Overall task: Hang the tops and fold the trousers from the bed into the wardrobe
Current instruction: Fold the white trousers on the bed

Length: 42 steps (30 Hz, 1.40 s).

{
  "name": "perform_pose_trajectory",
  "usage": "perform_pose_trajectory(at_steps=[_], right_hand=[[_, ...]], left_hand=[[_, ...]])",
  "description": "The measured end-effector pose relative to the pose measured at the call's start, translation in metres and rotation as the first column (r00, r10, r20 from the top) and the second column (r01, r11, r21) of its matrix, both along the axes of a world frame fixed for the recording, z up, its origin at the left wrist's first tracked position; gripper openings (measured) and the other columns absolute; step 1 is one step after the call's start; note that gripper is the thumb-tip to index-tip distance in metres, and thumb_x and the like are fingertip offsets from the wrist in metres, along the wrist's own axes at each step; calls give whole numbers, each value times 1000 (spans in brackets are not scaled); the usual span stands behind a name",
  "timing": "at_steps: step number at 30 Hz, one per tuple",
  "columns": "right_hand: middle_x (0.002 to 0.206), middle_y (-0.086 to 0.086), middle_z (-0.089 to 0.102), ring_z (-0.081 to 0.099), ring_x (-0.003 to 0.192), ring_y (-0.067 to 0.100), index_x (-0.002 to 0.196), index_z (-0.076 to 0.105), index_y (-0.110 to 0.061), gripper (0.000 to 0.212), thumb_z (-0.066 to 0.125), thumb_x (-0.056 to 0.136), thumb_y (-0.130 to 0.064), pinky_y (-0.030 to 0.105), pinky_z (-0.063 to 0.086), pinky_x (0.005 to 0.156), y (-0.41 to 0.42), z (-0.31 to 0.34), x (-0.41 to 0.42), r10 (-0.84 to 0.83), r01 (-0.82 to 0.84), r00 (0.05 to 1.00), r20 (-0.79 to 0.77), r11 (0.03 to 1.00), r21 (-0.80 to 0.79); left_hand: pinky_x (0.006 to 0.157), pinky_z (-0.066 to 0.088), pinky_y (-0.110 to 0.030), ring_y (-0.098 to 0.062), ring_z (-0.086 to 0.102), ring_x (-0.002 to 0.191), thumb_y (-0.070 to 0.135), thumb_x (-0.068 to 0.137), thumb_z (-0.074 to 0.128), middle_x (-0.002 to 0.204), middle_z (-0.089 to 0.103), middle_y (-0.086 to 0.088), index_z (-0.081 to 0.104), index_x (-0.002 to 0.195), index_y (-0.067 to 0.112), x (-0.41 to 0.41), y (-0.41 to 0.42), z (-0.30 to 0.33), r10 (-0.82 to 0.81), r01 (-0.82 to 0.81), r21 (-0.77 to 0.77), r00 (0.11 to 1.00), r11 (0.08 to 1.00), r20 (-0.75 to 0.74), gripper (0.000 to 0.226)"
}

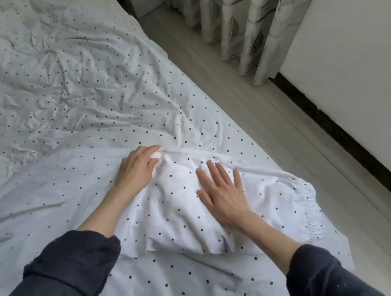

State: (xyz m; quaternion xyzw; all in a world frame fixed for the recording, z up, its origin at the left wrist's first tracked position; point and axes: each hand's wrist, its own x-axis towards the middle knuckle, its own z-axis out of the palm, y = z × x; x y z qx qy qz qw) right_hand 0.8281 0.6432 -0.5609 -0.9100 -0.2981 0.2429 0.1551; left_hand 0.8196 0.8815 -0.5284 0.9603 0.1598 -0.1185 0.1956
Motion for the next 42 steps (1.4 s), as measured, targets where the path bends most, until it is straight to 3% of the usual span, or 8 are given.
perform_pose_trajectory(at_steps=[7, 13, 19, 22, 27, 31, 34, 42], right_hand=[[154, 1, 26, 16, 144, 18, 137, 42, -24, 56, 23, 94, -54, 48, 5, 114, 44, 23, 8, -222, 231, 973, -69, 956, 179], [129, 14, 57, 51, 123, 36, 118, 60, -13, 38, 55, 86, -31, 68, 30, 96, 147, 40, -22, 198, -250, 955, 219, 939, 239], [157, 6, 14, 3, 146, 24, 149, 19, -24, 61, 46, 96, -36, 61, -10, 109, 214, 46, -50, 547, -563, 810, 211, 826, 22], [156, 9, 16, 14, 144, 28, 150, 18, -25, 77, 61, 87, -39, 64, -2, 109, 232, 40, -75, 629, -646, 733, 258, 763, -27], [129, 13, 57, 56, 117, 30, 127, 51, -24, 76, 85, 59, -28, 61, 38, 95, 245, 26, -114, 580, -652, 701, 414, 757, 44], [107, 5, 67, 63, 100, 28, 92, 69, -20, 16, 66, 76, -17, 44, 42, 88, 260, 34, -117, 449, -632, 704, 550, 749, 199], [78, 1, 68, 64, 72, 27, 74, 67, -15, 22, 48, 82, -18, 33, 46, 63, 279, 59, -113, 293, -471, 838, 461, 814, 340], [79, 10, 65, 56, 69, 35, 84, 61, -6, 22, 43, 94, -14, 30, 30, 56, 334, 90, -81, 138, -214, 959, 248, 926, 310]], left_hand=[[92, 37, -42, -32, 52, 111, 11, 90, 56, 124, 56, -8, 55, 129, 17, -90, 57, 29, 141, -128, 195, 989, 972, -51, 40], [85, 44, -45, -34, 59, 102, 6, 76, 70, 120, 59, -11, 57, 127, 12, -177, 97, 47, 267, -249, 320, 964, 914, -12, 53], [101, 37, -43, -33, 46, 124, 12, 80, 71, 140, 43, -13, 48, 132, 9, -233, 119, 38, 318, -330, 209, 944, 920, 92, 58], [100, 33, -37, -29, 45, 120, 25, 65, 83, 135, 45, -12, 47, 116, 14, -268, 124, 29, 228, -261, 202, 958, 944, 174, 64], [99, 33, -39, -28, 43, 121, 7, 56, 80, 132, 47, -12, 49, 109, 13, -312, 119, 21, 159, -217, 330, 968, 919, 193, 62], [67, 52, -37, -31, 61, 87, -9, 59, 67, 113, 57, -11, 55, 102, 10, -320, 139, 39, 243, -357, 376, 916, 855, 318, 49], [54, 50, -38, -32, 61, 64, -13, 59, 69, 89, 60, -13, 62, 93, 6, -322, 168, 66, 347, -428, 430, 902, 795, 255, 39], [79, 34, -40, -33, 60, 87, -11, 76, 53, 95, 66, -18, 67, 102, 5, -270, 276, 129, 478, -543, 587, 832, 600, 281, 34]])
